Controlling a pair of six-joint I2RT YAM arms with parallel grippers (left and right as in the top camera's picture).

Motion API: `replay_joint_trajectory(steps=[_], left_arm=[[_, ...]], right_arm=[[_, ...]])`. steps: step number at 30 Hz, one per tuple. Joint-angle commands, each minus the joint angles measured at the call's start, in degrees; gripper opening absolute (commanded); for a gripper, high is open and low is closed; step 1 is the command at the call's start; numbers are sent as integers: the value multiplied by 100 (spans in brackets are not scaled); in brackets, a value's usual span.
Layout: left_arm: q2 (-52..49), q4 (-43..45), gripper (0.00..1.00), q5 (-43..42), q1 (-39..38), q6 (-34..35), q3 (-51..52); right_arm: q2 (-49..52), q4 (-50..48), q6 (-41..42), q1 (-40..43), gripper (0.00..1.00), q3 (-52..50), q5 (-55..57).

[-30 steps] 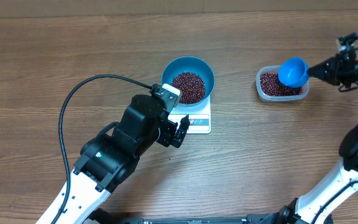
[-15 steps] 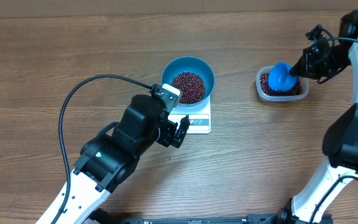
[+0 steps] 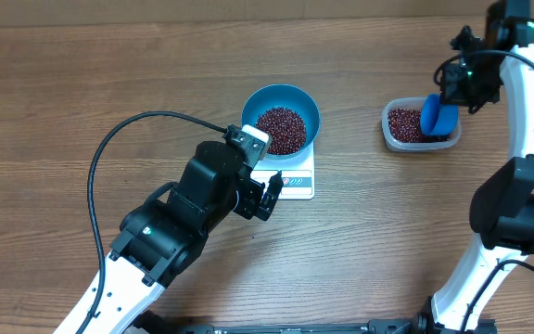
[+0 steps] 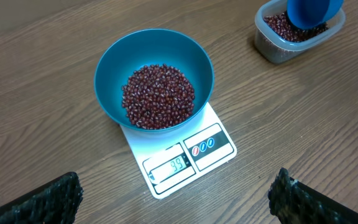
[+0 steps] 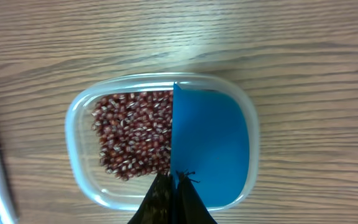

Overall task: Scoop item into bowl and weigh 150g on scale
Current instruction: 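Lift the scoop upright and push it down into the beans, then tilt the blue scoop with right gripper to fill it with beans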

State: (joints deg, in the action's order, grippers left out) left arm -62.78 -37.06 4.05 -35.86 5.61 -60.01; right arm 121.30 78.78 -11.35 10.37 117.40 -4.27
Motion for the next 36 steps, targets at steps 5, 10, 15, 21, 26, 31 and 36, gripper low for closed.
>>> replay_joint_trajectory(steps=[5,10,15,21,26,31,36], left_arm=[[66,2,100,-48,26,-48,7],[66,0,100,-48,26,-48,7],[66,-2,100,-48,26,-50,7],[66,4,100,-48,26,-50,7],[66,2,100,-50,26,-48,7],[66,2,99,-50,26,-48,7],[66,0,99,-52,26,-46,7]], right_arm=[[17,-205,107,-595,4,223,1628],[20,-173,109,-831,4,219,1711],[24,-81,109,-887,4,179,1718],[24,-107,109,-887,4,-52,1978],[24,-236,114,-887,4,-339,1967],[24,-238,264,-887,4,-472,1926],[24,-249,256,-887,4,-634,1360]])
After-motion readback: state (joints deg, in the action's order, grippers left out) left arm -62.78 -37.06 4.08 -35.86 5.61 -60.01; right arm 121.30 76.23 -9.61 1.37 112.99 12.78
